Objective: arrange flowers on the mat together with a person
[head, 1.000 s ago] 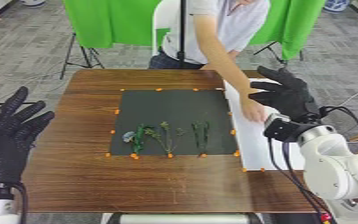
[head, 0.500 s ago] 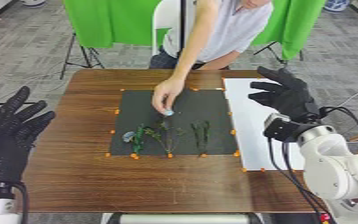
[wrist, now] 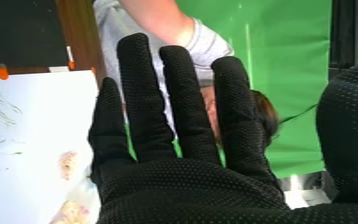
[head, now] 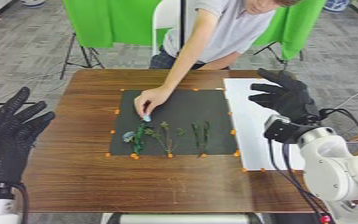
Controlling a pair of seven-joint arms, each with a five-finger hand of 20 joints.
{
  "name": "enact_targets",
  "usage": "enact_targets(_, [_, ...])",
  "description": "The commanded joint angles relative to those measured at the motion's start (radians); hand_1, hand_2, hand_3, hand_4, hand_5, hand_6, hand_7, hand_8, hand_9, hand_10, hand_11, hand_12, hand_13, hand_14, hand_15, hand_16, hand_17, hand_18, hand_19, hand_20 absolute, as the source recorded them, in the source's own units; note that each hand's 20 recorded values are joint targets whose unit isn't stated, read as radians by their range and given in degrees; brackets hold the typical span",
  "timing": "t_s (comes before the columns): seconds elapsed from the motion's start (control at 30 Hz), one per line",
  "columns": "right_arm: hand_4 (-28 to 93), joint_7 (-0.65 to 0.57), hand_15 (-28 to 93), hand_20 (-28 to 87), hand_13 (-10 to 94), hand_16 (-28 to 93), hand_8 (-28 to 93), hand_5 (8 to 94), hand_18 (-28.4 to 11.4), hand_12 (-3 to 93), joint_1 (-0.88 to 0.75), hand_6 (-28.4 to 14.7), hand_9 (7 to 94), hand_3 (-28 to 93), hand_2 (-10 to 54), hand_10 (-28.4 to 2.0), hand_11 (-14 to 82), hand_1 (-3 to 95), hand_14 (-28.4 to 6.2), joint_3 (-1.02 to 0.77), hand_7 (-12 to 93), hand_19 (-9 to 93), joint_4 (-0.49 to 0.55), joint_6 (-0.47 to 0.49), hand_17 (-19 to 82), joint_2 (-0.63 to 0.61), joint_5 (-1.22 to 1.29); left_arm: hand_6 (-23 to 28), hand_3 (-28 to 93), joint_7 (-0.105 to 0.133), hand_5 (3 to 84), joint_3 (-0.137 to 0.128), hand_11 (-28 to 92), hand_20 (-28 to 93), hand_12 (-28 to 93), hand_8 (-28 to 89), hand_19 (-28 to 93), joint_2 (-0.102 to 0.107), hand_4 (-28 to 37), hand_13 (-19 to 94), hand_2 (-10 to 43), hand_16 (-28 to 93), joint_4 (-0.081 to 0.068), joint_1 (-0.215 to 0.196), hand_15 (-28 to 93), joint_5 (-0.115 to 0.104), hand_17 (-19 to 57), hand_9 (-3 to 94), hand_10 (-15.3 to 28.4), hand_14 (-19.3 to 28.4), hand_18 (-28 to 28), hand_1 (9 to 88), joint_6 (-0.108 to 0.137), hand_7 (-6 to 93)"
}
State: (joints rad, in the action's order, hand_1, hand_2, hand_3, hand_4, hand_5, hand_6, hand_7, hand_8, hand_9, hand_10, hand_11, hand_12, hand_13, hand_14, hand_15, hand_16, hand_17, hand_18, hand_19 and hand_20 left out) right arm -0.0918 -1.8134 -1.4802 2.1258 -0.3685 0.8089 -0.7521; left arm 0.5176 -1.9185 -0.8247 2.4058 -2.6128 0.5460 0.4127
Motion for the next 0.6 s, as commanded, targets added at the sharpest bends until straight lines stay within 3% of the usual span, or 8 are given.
enact_targets(0.03, [-27,-0.002,48,19,44,11,-12,50.4,-21.1,14.5,-0.009,1.7,54.5,73,0.8,-15.7,14.0,20.1,-19.0,-0.004,13,52,0.002,-0.001,3,0.009,-0.012,4.2,74,-0.004,32.0,0.002,20,20,13,-9,41,-0.005,-27.0,22,7.3,-5,0.003,-0.011,48,0.001,-9.2,31.2,15.6,21.8,19.5,21.0,-0.006,11.3])
enact_targets(0.4, [-27,-0.007,48,19,44,11,-12,50.5,-21.1,14.6,-0.013,1.7,54.6,73,0.9,-15.7,14.1,20.6,-19.0,-0.004,13,52,0.004,-0.015,3,0.001,-0.023,4.2,74,-0.013,31.9,0.005,20,20,13,-9,41,-0.015,-27.0,22,7.2,-5,0.001,-0.005,48,0.006,-9.2,31.2,15.6,21.8,19.6,21.1,-0.010,11.3])
enact_targets(0.43, [-27,-0.008,48,19,44,11,-12,50.5,-21.1,14.6,-0.006,1.7,54.6,73,0.9,-15.7,14.1,20.6,-19.0,-0.001,13,52,0.001,-0.018,3,0.000,-0.025,4.2,74,-0.005,31.9,0.004,20,20,13,-9,41,-0.013,-27.0,22,7.2,-5,0.003,-0.010,48,0.004,-9.2,31.2,15.6,21.8,19.6,21.1,-0.006,11.2])
enact_targets(0.6, [-26,-0.029,49,20,44,11,-12,50.5,-21.2,14.7,0.002,1.7,54.8,73,0.8,-16.0,14.4,21.1,-19.0,0.008,13,53,0.003,-0.085,3,-0.041,-0.086,4.2,74,-0.004,31.9,0.007,20,20,13,-9,41,-0.008,-26.8,22,7.2,-5,0.002,-0.009,48,0.002,-9.3,31.1,15.6,21.7,19.6,21.1,-0.004,11.3])
